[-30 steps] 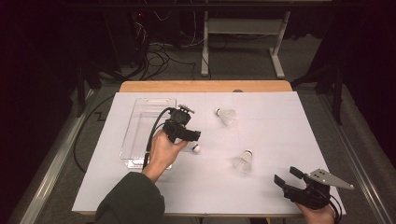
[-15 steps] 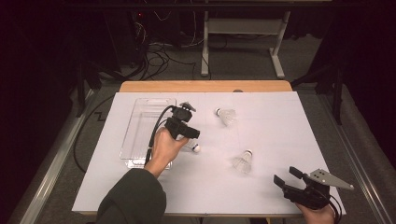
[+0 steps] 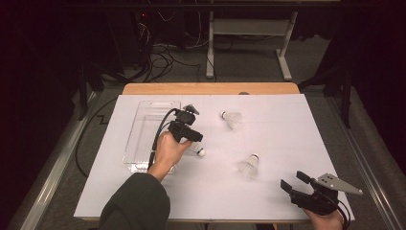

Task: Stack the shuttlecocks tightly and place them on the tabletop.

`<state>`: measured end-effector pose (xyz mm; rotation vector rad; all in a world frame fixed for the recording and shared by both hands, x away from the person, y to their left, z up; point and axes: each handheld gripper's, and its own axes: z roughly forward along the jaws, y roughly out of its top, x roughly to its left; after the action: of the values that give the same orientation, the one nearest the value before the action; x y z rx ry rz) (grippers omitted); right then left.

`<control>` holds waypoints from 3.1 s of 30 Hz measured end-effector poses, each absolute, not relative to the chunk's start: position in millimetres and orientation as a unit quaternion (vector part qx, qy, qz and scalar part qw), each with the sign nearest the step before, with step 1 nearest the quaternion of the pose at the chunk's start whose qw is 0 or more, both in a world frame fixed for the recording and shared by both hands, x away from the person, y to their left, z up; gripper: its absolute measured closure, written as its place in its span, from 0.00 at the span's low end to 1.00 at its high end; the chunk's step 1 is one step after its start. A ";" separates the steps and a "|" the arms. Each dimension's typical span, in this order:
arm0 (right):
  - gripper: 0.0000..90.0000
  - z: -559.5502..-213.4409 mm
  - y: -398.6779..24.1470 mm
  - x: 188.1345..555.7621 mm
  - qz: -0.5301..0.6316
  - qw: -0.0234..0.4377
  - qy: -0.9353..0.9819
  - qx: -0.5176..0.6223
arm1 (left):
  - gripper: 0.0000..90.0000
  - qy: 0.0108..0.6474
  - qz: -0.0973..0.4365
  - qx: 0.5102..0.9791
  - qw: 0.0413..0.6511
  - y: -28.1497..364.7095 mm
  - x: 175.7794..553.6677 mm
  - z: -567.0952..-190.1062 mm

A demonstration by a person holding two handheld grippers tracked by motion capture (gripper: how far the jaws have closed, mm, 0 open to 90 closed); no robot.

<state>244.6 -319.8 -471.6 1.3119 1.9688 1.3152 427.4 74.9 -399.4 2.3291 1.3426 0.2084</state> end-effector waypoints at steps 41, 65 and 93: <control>0.30 -471.5 -320.3 243.4 0.474 0.215 0.710 0.475 | 0.85 0.464 0.039 0.850 0.244 80.3 424.5 -396.8; 0.30 -471.7 -319.7 243.3 0.472 0.218 0.711 0.474 | 1.00 0.441 0.048 0.856 0.264 78.5 418.0 -389.5; 0.30 -472.0 -319.1 244.2 0.471 0.217 0.711 0.474 | 1.00 0.431 0.116 0.853 0.271 74.4 429.1 -374.3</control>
<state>244.2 -319.1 -472.0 1.3142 1.9708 1.3056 429.1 74.4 -374.3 2.2969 1.1609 0.3122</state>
